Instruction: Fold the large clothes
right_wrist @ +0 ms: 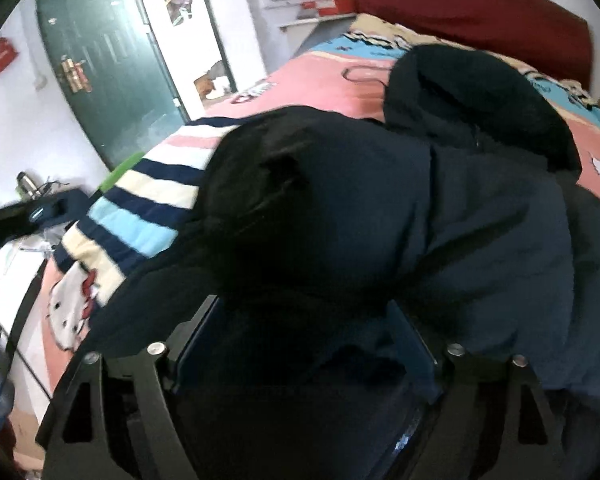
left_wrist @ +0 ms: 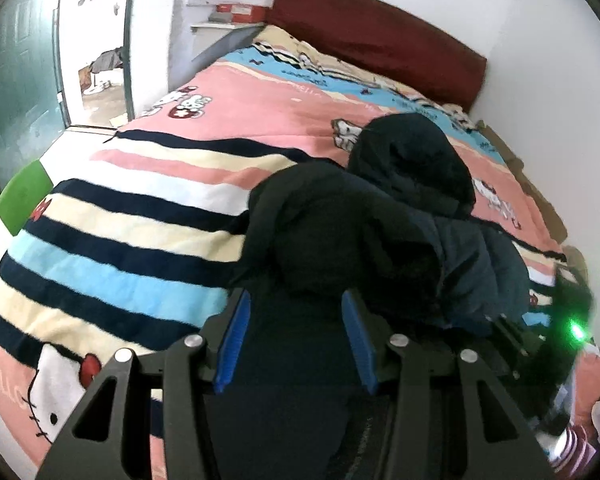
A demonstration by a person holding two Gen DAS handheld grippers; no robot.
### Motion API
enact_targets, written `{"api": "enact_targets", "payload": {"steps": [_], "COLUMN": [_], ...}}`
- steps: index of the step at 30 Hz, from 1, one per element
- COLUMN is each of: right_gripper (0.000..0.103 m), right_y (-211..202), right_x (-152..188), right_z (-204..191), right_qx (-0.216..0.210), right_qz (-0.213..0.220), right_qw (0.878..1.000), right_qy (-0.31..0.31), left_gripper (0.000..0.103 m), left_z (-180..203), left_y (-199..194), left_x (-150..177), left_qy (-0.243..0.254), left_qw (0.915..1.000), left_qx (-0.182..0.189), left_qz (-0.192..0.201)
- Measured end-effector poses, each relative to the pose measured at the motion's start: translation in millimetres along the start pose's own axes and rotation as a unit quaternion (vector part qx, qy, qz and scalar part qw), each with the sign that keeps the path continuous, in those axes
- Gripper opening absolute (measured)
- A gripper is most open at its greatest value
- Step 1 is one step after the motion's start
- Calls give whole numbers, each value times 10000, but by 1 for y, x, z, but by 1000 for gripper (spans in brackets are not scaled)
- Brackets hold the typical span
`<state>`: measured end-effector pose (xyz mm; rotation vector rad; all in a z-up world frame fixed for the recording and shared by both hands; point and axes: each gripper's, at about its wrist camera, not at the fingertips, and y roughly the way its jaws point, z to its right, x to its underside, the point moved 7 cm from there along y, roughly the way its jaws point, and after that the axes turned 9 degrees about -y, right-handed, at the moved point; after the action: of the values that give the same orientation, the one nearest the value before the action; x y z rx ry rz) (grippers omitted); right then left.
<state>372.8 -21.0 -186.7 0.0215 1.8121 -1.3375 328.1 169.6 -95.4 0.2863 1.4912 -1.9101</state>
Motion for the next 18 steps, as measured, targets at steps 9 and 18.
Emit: {"api": "enact_targets", "payload": {"steps": [9, 18], "right_gripper": [82, 81], "right_y": [-79, -66], "right_x": [10, 6], "right_z": [62, 215], "right_qx": [426, 1727], "right_qz": [412, 305], "right_qw": [9980, 9815], "right_qy": [207, 762], "left_gripper": [46, 46], "left_z": [92, 146], "left_y": [64, 148], "left_x": [-9, -26], "left_qy": [797, 1379], "left_qw": [9964, 9903], "left_qx": [120, -71], "left_qz": [-260, -179]}}
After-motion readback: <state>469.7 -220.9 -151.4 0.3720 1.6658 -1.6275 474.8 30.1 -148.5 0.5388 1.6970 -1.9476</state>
